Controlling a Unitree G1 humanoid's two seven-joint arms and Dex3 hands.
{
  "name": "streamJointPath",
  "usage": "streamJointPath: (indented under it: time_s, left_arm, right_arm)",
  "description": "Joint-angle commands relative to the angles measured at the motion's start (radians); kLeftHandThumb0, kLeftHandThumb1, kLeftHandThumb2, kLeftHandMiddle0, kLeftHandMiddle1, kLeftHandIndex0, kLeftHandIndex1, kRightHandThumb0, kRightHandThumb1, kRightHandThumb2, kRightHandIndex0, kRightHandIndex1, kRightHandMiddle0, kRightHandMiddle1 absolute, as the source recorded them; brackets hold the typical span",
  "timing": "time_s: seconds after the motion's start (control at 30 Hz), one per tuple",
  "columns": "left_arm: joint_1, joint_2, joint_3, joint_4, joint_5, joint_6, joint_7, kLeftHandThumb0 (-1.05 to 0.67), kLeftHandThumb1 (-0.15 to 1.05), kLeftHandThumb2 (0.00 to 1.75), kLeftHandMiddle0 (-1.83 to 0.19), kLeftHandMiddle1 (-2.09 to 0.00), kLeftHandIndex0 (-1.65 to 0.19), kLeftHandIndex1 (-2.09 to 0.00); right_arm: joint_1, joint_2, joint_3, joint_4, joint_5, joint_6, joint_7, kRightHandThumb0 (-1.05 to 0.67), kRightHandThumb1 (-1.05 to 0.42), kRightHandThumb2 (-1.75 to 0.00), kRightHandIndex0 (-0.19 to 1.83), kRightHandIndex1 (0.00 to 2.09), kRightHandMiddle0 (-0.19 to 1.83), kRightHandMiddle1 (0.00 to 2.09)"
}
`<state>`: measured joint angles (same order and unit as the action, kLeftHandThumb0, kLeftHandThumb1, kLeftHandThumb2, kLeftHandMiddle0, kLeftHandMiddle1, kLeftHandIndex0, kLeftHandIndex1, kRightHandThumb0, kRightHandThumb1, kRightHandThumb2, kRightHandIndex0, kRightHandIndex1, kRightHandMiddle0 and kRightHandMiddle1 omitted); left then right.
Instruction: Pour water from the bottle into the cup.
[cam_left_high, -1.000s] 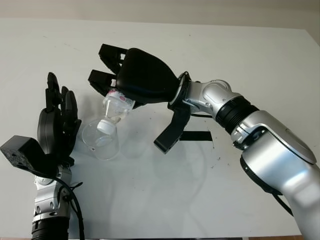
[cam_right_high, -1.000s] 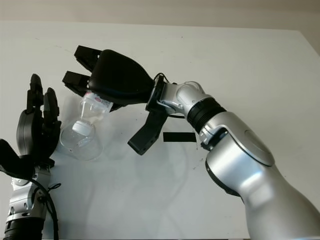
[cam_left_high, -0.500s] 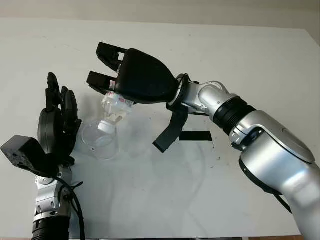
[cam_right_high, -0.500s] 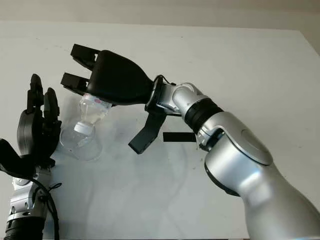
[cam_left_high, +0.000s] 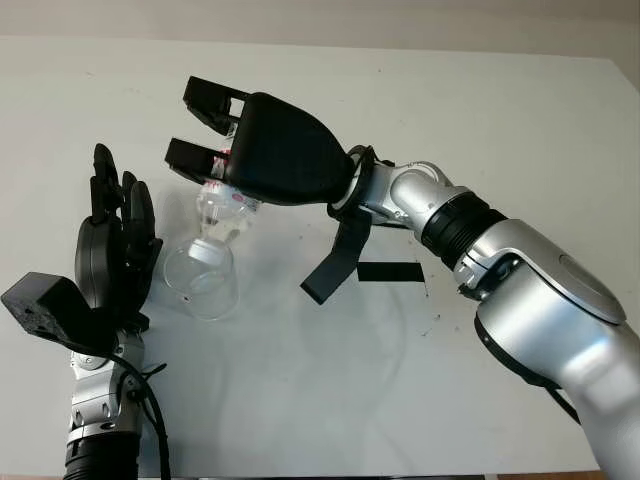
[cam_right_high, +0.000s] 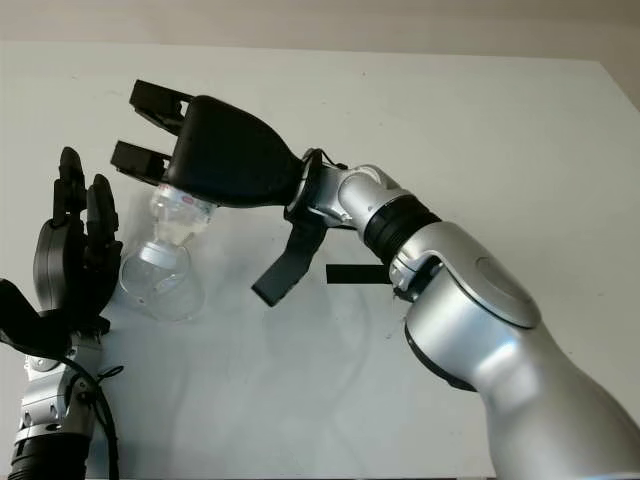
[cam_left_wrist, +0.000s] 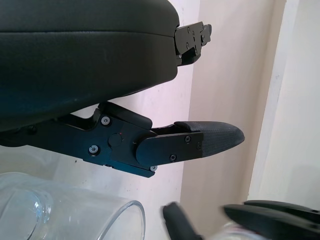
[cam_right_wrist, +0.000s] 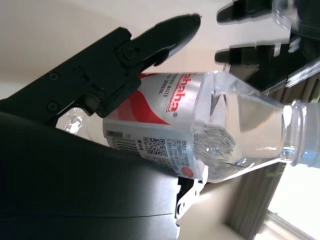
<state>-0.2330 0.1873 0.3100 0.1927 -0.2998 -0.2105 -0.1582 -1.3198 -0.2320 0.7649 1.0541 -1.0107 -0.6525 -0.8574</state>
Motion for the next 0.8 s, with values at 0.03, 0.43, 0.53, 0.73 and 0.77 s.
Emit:
streamJointPath:
  time_s: [0.03, 0.43, 0.53, 0.73, 0.77]
  left_arm:
    - [0.007, -0.003, 0.002, -0.007, -0.001, 0.002, 0.002, -0.72, 1.05, 0.48, 0.19, -0.05, 0.19, -0.04]
    - [-0.001, 0.003, 0.003, -0.005, -0.008, 0.010, -0.010, -0.71, 1.05, 0.48, 0.18, -0.06, 0.19, -0.05]
    - [-0.004, 0.005, 0.002, -0.003, -0.005, 0.011, -0.011, -0.71, 1.05, 0.49, 0.18, -0.06, 0.19, -0.05]
    - [-0.010, 0.002, 0.003, 0.004, -0.014, 0.015, -0.015, -0.71, 1.05, 0.49, 0.18, -0.06, 0.19, -0.05]
    - [-0.010, 0.001, 0.003, 0.004, -0.013, 0.015, -0.015, -0.71, 1.05, 0.49, 0.18, -0.06, 0.18, -0.05]
  right_arm:
    - [0.033, -0.013, -0.100, 0.001, 0.132, -0.029, 0.137, -0.44, -1.05, -0.31, 1.18, 2.09, 0.60, 2.09]
    - [0.241, 0.006, -0.462, -0.084, 0.716, 0.041, 0.833, -0.39, -1.05, -0.47, 1.13, 2.09, 0.72, 2.09]
    - [0.303, 0.016, -0.538, -0.140, 0.848, 0.125, 0.989, -0.36, -1.05, -0.52, 1.14, 2.09, 0.78, 2.09]
    - [0.444, 0.004, -0.632, -0.401, 0.982, 0.447, 1.140, -0.40, -1.05, -0.53, 1.18, 2.09, 0.90, 2.09]
    - [0.469, 0.001, -0.648, -0.459, 1.010, 0.523, 1.165, -0.40, -1.05, -0.54, 1.18, 2.09, 0.92, 2.09]
